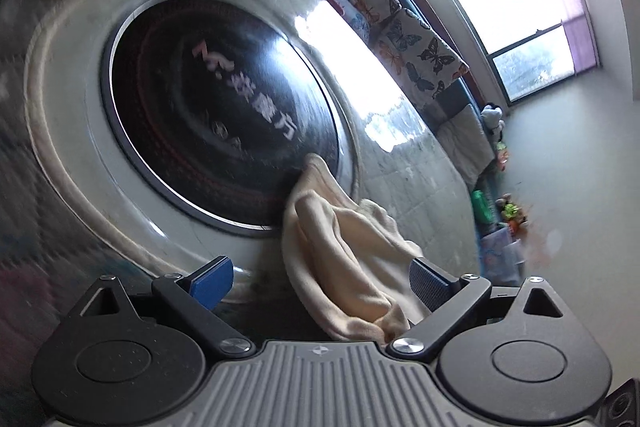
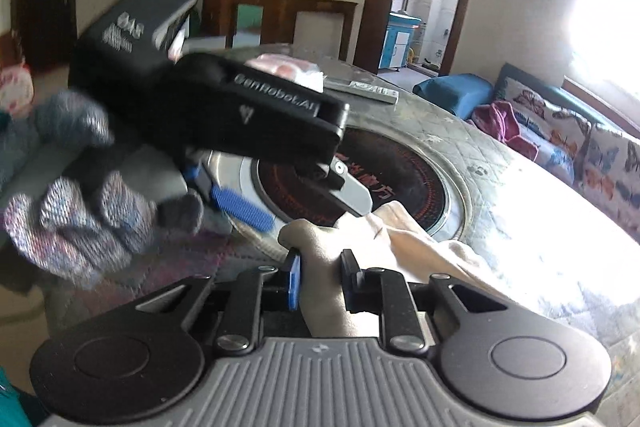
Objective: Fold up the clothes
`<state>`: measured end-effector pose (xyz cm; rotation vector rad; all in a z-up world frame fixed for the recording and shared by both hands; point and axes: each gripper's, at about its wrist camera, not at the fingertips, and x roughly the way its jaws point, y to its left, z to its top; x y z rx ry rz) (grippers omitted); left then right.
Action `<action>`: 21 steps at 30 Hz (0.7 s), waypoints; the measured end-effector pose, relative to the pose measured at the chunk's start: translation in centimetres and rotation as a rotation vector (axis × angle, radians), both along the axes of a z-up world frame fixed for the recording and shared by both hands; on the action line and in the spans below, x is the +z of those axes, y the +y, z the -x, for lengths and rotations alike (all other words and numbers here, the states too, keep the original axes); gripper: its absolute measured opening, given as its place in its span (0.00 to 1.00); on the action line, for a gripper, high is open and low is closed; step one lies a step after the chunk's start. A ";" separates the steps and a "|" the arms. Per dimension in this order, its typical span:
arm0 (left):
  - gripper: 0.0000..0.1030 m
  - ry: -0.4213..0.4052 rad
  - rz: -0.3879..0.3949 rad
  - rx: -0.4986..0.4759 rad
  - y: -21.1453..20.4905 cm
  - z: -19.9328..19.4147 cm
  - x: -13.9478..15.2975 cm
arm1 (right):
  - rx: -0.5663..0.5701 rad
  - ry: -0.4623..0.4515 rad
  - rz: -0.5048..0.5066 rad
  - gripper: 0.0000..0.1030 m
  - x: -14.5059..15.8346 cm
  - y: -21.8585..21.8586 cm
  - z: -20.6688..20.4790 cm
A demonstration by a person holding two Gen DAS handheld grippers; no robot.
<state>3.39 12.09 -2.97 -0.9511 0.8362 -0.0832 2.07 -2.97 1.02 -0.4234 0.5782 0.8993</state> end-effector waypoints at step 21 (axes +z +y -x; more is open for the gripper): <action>0.21 0.037 0.218 0.014 0.2 -1.0 -3.4 | 0.016 0.067 -0.080 0.25 -0.4 -3.1 0.0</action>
